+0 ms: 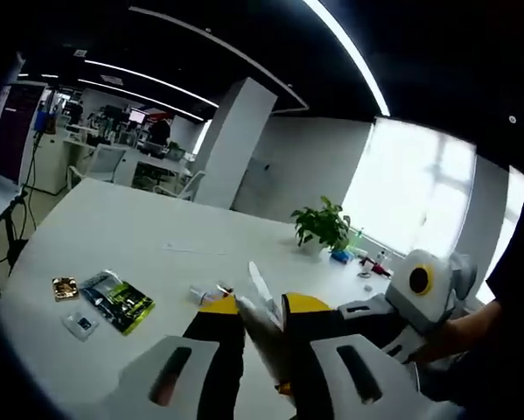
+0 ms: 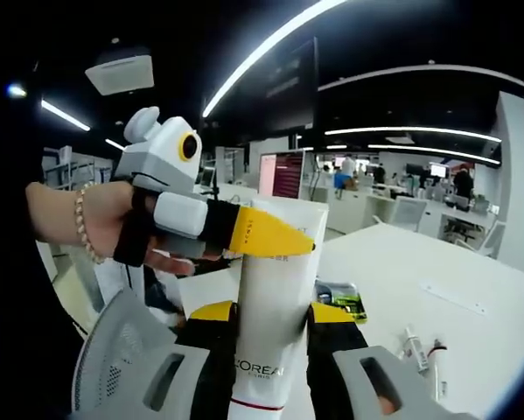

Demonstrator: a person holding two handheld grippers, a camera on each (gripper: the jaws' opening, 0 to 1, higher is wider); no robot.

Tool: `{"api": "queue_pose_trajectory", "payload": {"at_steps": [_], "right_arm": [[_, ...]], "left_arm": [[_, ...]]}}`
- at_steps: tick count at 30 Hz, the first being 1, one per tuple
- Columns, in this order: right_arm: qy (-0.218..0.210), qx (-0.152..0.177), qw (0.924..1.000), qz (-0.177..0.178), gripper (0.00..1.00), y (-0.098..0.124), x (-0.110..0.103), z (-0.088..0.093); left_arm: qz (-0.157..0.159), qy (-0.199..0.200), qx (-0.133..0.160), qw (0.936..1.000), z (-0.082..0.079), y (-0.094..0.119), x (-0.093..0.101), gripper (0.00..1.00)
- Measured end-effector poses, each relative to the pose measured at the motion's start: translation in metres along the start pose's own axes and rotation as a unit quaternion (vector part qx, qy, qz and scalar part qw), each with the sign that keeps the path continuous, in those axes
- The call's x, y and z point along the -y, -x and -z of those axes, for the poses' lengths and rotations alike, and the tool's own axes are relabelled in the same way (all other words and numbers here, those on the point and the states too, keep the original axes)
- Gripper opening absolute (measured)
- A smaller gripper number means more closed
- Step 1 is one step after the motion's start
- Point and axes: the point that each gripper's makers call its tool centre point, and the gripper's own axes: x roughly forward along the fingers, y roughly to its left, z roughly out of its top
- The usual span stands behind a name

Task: Arrange the skincare products in the storage area until every visible bottle or jar stands upright without overlapping.

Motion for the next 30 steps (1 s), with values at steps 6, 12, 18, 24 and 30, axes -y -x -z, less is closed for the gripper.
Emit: {"api": "queue_pose_trajectory", "payload": {"at_steps": [6, 12, 18, 24, 30], "right_arm": [[-0.002, -0.004, 1.0000, 0.007, 0.21, 0.005, -0.001, 0.002], [-0.025, -0.005, 0.9997, -0.004, 0.21, 0.010, -0.005, 0.005], [-0.074, 0.018, 0.9966, -0.032, 0.18, 0.019, -0.005, 0.005], [-0.075, 0.030, 0.9927, -0.089, 0.16, 0.028, -0.011, -0.008], [-0.054, 0.042, 0.9847, -0.160, 0.19, 0.036, -0.020, -0.027]], "left_arm": [[0.022, 0.004, -0.007, 0.9997, 0.002, -0.002, 0.009, 0.08], [0.072, -0.017, -0.053, 0.9959, 0.010, 0.000, 0.025, 0.05], [0.093, -0.031, -0.059, 0.9935, 0.005, 0.004, 0.032, 0.04], [0.166, -0.026, -0.052, 0.9843, -0.011, 0.011, 0.049, 0.04], [0.269, -0.059, -0.058, 0.9596, -0.026, 0.024, 0.087, 0.04]]}}
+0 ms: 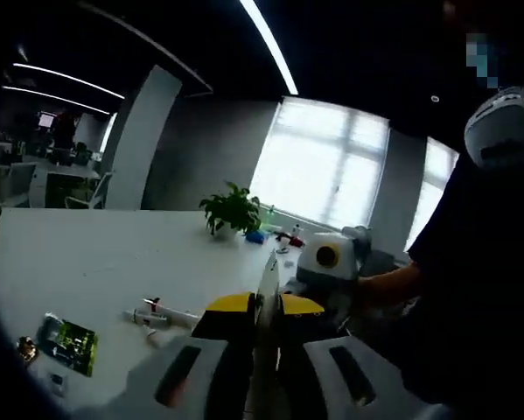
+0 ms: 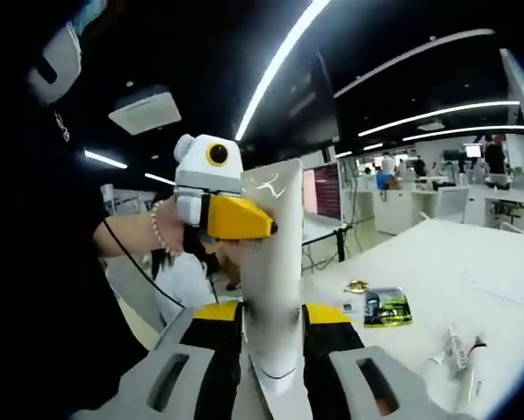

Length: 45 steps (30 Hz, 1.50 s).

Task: Arrange the skincare products in the storage area until every visible bottle or jar stands upright without overlapping.

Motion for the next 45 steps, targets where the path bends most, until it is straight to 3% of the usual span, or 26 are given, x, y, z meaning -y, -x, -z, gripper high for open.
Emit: {"api": "queue_pose_trajectory", "payload": {"at_steps": [3, 6, 8, 18, 25, 30, 35, 40, 45], "right_arm": [[0.020, 0.009, 0.9991, -0.037, 0.20, 0.000, -0.009, -0.012], [0.046, 0.003, 0.9968, -0.065, 0.14, -0.001, -0.018, -0.014], [0.067, -0.004, 0.9956, -0.065, 0.13, 0.000, -0.017, -0.013], [0.051, -0.011, 0.9967, -0.062, 0.10, 0.004, -0.013, -0.004], [0.044, -0.009, 0.9975, -0.055, 0.08, 0.005, -0.009, 0.000], [0.042, -0.012, 0.9983, -0.040, 0.07, 0.003, 0.002, 0.004], [0.034, -0.024, 0.9988, -0.024, 0.07, 0.005, 0.014, 0.017], [0.028, -0.034, 0.9989, -0.014, 0.06, 0.009, 0.025, 0.031], [0.030, -0.041, 0.9987, -0.006, 0.06, 0.009, 0.033, 0.037]], "left_arm": [[0.025, -0.005, 0.001, 0.9997, -0.006, -0.003, 0.011, 0.05], [0.044, -0.020, -0.009, 0.9988, -0.007, -0.008, 0.020, 0.05], [0.050, -0.025, -0.019, 0.9983, -0.005, -0.010, 0.023, 0.05], [0.066, -0.020, -0.029, 0.9972, 0.003, -0.018, 0.024, 0.05], [0.062, 0.006, -0.015, 0.9980, 0.002, -0.023, 0.021, 0.08], [0.023, -0.001, 0.003, 0.9997, 0.002, -0.023, 0.003, 0.14], [-0.034, 0.012, -0.005, 0.9993, 0.019, -0.015, -0.020, 0.26], [-0.086, 0.029, 0.009, 0.9958, 0.028, -0.001, -0.038, 0.40], [-0.133, 0.025, 0.004, 0.9907, 0.041, 0.014, -0.059, 0.51]]}}
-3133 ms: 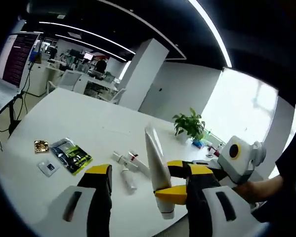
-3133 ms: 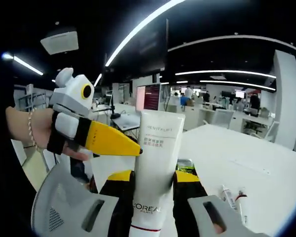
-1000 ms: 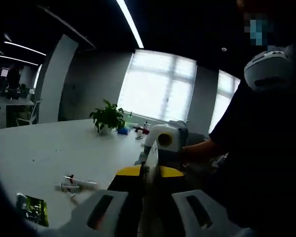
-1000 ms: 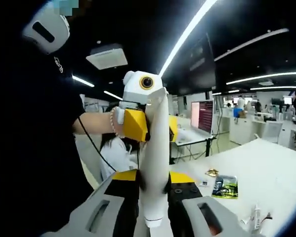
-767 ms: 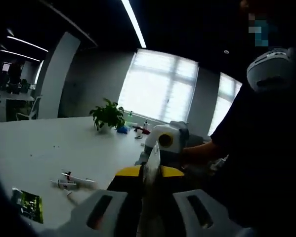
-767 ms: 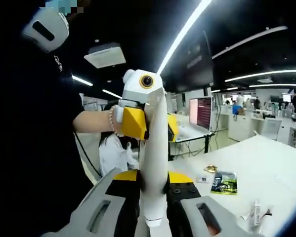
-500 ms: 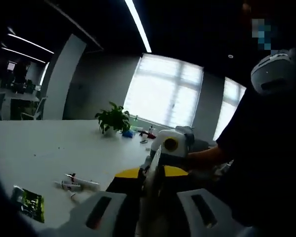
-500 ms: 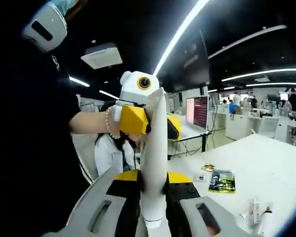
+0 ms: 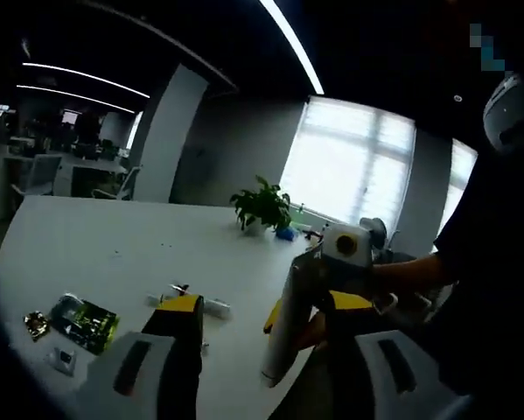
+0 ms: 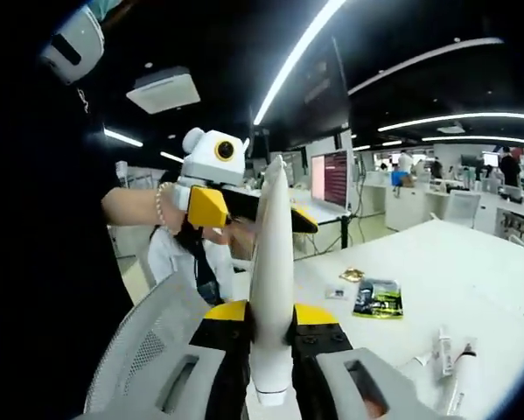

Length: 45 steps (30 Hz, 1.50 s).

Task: Arrange the skincare products in the storage area until every visible bottle or jar stands upright without overlapping.

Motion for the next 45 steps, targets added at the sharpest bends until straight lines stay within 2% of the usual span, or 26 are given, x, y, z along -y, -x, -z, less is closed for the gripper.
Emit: {"api": "queue_pose_trajectory", "payload": {"at_steps": [5, 8, 10, 13, 15, 19, 21, 27, 34, 38, 45], "right_arm": [[0.001, 0.000, 1.0000, 0.006, 0.06, -0.002, 0.009, 0.004], [-0.001, -0.001, 0.9999, 0.010, 0.05, -0.003, 0.015, 0.010], [-0.001, -0.004, 0.9999, 0.010, 0.05, -0.005, 0.018, 0.014], [0.000, -0.008, 0.9999, 0.009, 0.05, -0.007, 0.022, 0.020], [-0.001, -0.009, 0.9999, 0.007, 0.05, -0.008, 0.025, 0.023], [-0.001, -0.011, 0.9999, 0.008, 0.05, -0.010, 0.030, 0.028], [-0.001, -0.013, 0.9999, 0.010, 0.05, -0.013, 0.033, 0.033], [-0.007, -0.014, 0.9998, 0.011, 0.05, -0.016, 0.040, 0.045], [0.004, -0.023, 0.9997, 0.011, 0.05, -0.021, 0.059, 0.063], [0.007, -0.029, 0.9995, 0.013, 0.05, -0.025, 0.069, 0.073], [0.009, -0.026, 0.9995, 0.014, 0.05, -0.029, 0.082, 0.081]], "left_arm": [[-0.056, -0.025, -0.001, 0.9981, 0.009, 0.005, -0.017, 0.67], [-0.082, -0.022, 0.003, 0.9964, 0.014, 0.009, -0.026, 0.77], [-0.105, -0.028, 0.005, 0.9941, 0.018, 0.012, -0.033, 0.87], [-0.136, -0.035, -0.013, 0.9900, 0.030, 0.019, -0.043, 0.96], [-0.143, -0.038, -0.014, 0.9889, 0.032, 0.022, -0.043, 0.99], [-0.160, -0.047, -0.013, 0.9859, 0.039, 0.027, -0.047, 0.99], [-0.170, -0.051, -0.023, 0.9839, 0.048, 0.028, -0.050, 0.99], [-0.181, -0.031, -0.022, 0.9828, 0.064, 0.032, -0.049, 0.99], [-0.216, -0.016, -0.024, 0.9759, 0.079, 0.043, -0.057, 0.97], [-0.222, -0.018, -0.016, 0.9748, 0.074, 0.045, -0.061, 0.96], [-0.225, -0.020, -0.026, 0.9738, 0.078, 0.044, -0.065, 0.95]]}}
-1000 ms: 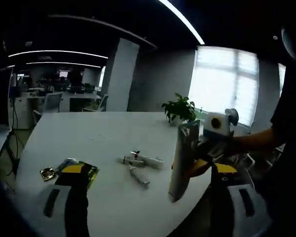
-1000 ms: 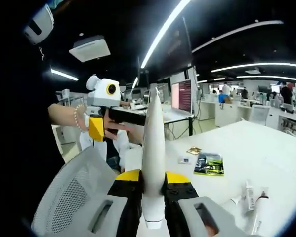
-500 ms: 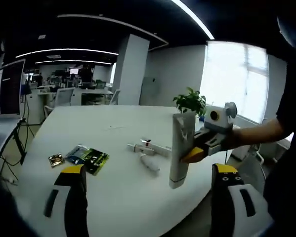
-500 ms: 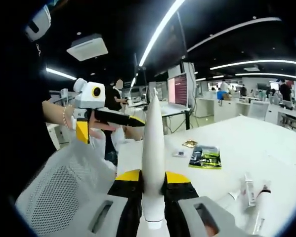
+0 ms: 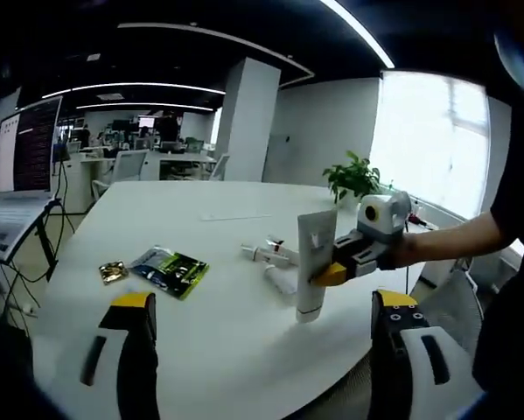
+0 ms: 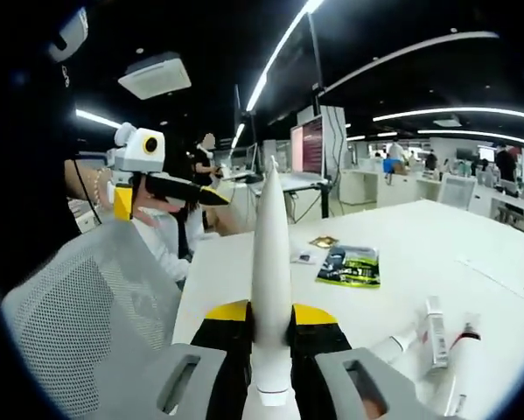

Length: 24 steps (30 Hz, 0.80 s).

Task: Arrange the skincare products in the storage area until every visible bottle or jar stands upright without overlapping.

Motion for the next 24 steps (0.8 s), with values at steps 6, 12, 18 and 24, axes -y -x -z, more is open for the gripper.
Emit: {"api": "queue_pose_trajectory", "payload": {"at_steps": [6, 12, 18, 24], "right_arm": [[0.011, 0.006, 0.9999, -0.001, 0.05, -0.003, 0.015, 0.004], [0.015, 0.021, 0.9997, 0.001, 0.05, -0.006, 0.032, 0.006], [0.019, 0.031, 0.9993, 0.001, 0.05, -0.012, 0.043, 0.004], [0.027, 0.033, 0.9991, 0.007, 0.06, -0.012, 0.056, 0.002]], "left_arm": [[-0.003, 0.004, -0.007, 1.0000, 0.003, 0.000, -0.002, 0.94], [-0.008, -0.002, -0.014, 0.9999, 0.006, 0.000, -0.003, 0.95], [-0.009, 0.000, -0.016, 0.9998, 0.007, 0.000, -0.003, 0.94], [-0.012, 0.002, -0.015, 0.9998, 0.007, 0.000, -0.005, 0.93]]}}
